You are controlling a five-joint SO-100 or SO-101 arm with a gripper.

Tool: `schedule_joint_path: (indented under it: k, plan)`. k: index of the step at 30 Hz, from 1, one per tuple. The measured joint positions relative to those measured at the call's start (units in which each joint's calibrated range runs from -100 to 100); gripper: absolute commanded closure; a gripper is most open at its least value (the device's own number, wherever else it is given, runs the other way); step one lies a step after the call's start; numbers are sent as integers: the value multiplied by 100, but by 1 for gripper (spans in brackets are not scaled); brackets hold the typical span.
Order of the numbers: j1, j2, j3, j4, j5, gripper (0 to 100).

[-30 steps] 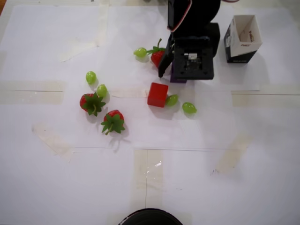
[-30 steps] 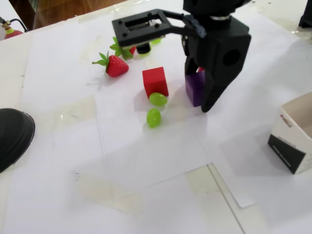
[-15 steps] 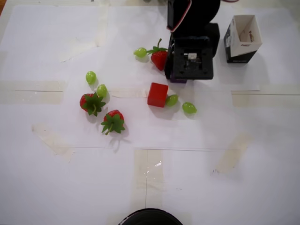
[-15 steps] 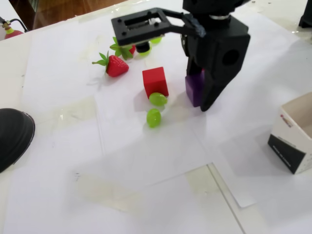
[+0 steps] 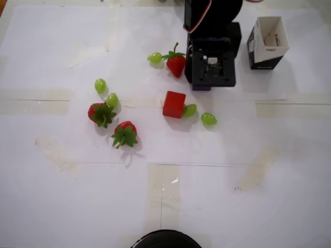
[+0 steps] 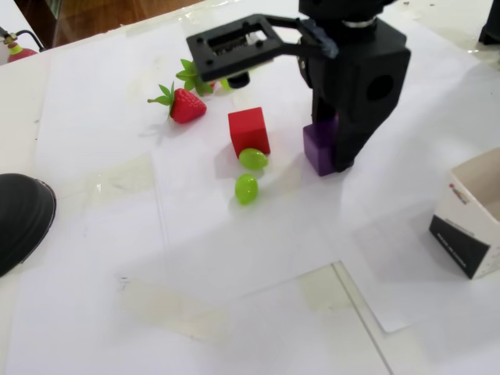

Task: Put the purple cube on top of the red cube

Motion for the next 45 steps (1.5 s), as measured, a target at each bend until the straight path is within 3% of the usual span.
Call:
schedule_joint_path:
  k: [14, 26, 35, 39, 45]
  plan:
    - [-30, 9, -570, 822, 215, 92]
    - [300, 45, -2986, 2862, 562, 92]
    - [614, 1308, -5701, 4237, 689, 92]
    - [652, 2026, -6751, 4348, 625, 92]
    - [622, 2281, -7032, 4206, 459, 92]
